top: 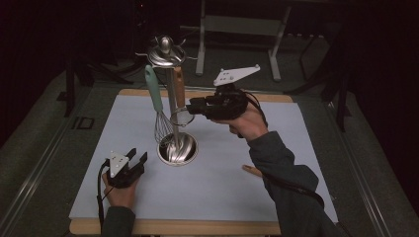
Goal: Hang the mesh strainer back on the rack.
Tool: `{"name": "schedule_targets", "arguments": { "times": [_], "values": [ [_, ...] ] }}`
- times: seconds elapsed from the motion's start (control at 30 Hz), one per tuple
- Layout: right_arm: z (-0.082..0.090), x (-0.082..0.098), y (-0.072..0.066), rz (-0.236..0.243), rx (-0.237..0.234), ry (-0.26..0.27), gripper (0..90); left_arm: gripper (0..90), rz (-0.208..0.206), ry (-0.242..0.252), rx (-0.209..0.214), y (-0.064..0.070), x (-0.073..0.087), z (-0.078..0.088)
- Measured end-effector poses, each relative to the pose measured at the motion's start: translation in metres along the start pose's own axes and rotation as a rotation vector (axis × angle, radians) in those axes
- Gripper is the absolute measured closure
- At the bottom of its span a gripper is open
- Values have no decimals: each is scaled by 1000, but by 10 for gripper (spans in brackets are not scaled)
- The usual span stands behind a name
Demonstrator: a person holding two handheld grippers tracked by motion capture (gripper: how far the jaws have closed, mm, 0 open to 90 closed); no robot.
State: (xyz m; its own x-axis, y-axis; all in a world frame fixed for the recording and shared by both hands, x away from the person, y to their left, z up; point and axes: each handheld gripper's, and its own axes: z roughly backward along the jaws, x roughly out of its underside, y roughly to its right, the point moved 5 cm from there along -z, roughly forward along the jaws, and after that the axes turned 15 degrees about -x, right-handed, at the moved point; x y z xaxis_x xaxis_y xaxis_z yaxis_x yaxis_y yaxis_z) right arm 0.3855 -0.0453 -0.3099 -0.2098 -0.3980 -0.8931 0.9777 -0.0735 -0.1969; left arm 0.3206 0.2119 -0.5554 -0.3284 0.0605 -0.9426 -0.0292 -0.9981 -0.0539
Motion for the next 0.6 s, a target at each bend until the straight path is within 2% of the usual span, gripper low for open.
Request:
{"name": "schedule_targets", "arguments": {
  "times": [0.13, 0.4, 0.5, 0.6],
  "values": [
    [2, 2, -1, 3, 13, -7, 707, 533, -4, 2, 3, 1, 0, 1],
    [7, 10, 2, 34, 76, -63, 703, 550, -3, 1, 0, 1, 0, 1],
    [10, 16, 4, 30, 96, -87, 702, 553, -17, 2, -4, 2, 0, 1],
    [13, 20, 6, 17, 103, -90, 699, 556, -12, 0, -8, 2, 0, 1]
  ]
}}
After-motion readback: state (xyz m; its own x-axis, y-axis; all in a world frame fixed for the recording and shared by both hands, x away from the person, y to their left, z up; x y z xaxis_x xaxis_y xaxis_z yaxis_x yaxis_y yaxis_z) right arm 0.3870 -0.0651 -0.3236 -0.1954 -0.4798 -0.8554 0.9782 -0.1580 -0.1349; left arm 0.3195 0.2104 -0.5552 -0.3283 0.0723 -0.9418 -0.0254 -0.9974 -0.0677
